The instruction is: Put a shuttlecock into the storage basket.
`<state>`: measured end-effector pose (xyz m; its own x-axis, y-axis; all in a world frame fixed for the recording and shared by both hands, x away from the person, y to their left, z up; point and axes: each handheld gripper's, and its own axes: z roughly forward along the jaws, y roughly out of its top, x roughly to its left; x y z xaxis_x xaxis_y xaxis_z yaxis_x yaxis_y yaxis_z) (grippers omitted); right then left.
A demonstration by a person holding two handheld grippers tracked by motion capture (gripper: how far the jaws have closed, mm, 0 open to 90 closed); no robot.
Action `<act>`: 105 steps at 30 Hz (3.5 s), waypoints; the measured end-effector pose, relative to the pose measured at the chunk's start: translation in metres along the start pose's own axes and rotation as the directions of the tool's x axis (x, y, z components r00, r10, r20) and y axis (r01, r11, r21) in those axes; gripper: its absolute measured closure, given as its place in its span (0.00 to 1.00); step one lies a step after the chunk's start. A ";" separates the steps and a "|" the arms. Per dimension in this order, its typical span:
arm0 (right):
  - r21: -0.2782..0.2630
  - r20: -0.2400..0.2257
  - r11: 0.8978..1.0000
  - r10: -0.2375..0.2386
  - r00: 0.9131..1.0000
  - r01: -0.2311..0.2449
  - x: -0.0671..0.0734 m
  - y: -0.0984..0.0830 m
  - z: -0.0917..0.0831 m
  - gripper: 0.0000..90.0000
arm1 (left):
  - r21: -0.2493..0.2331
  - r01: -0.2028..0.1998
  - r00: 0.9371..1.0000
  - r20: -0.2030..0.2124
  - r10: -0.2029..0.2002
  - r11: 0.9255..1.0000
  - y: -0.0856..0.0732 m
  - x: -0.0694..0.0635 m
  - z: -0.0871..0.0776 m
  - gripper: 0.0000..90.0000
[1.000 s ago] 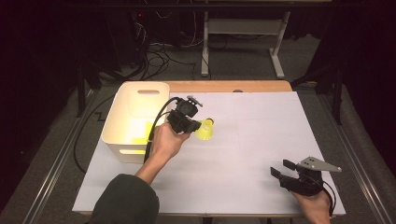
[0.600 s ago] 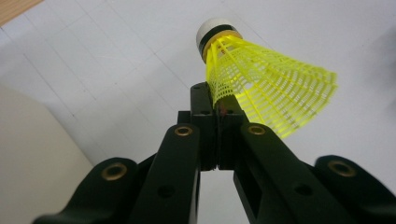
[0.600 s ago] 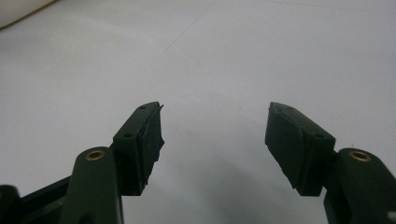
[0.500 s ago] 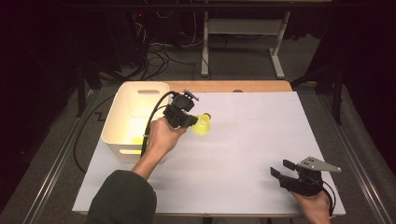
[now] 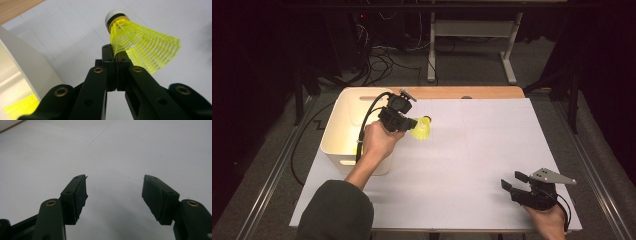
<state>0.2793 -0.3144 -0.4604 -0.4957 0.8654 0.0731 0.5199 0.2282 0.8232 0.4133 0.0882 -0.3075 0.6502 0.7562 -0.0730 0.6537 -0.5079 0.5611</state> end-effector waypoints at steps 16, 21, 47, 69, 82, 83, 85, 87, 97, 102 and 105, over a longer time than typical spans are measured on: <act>0.000 0.002 1.000 -0.001 1.000 0.001 0.000 0.000 0.000 0.41 | -0.021 0.022 1.000 -0.014 -0.022 1.000 -0.001 0.012 -0.016 0.99; -0.003 0.003 1.000 0.002 1.000 -0.002 0.000 0.000 0.000 0.41 | -0.024 0.033 0.999 -0.017 -0.034 0.999 -0.001 0.018 -0.019 0.99; -0.005 0.009 1.000 0.003 1.000 -0.003 0.000 -0.001 -0.001 0.41 | -0.048 0.095 0.994 -0.056 -0.098 0.994 -0.010 0.044 -0.042 0.99; -0.005 0.016 1.000 0.006 1.000 -0.006 -0.001 -0.001 -0.001 0.41 | -0.067 0.155 0.984 -0.079 -0.160 0.986 -0.023 0.071 -0.055 0.99; 0.001 0.009 1.000 0.009 1.000 -0.009 0.000 -0.001 -0.001 0.41 | -0.083 0.170 0.974 -0.137 -0.180 0.982 -0.032 0.082 -0.056 0.99; 0.000 0.009 1.000 0.007 1.000 -0.007 0.000 -0.001 -0.001 0.41 | -0.082 0.173 0.973 -0.138 -0.183 0.982 -0.032 0.082 -0.056 0.99; 0.001 0.009 1.000 0.008 1.000 -0.008 -0.001 -0.001 -0.001 0.41 | -0.080 0.178 0.972 -0.138 -0.188 0.981 -0.034 0.085 -0.056 0.99; 0.000 0.010 1.000 0.008 1.000 -0.008 0.000 -0.001 -0.001 0.41 | -0.080 0.186 0.970 -0.141 -0.196 0.979 -0.036 0.087 -0.056 0.99; 0.002 0.010 1.000 0.006 1.000 -0.006 -0.001 0.000 0.001 0.41 | -0.049 0.228 0.952 -0.200 -0.233 0.972 -0.047 0.104 -0.051 0.99; 0.003 0.010 1.000 0.006 1.000 -0.006 -0.001 -0.001 0.001 0.41 | -0.037 0.253 0.945 -0.202 -0.256 0.967 -0.051 0.112 -0.044 0.99; -0.001 0.011 1.000 0.007 1.000 -0.007 -0.001 -0.001 0.000 0.41 | -0.033 0.271 0.942 -0.199 -0.272 0.962 -0.052 0.116 -0.039 0.99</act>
<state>0.2793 -0.3154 -0.4611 -0.4841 0.8720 0.0727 0.5231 0.2218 0.8229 0.4397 0.2182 -0.3133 0.3574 0.9322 -0.0569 0.7922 -0.2704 0.5471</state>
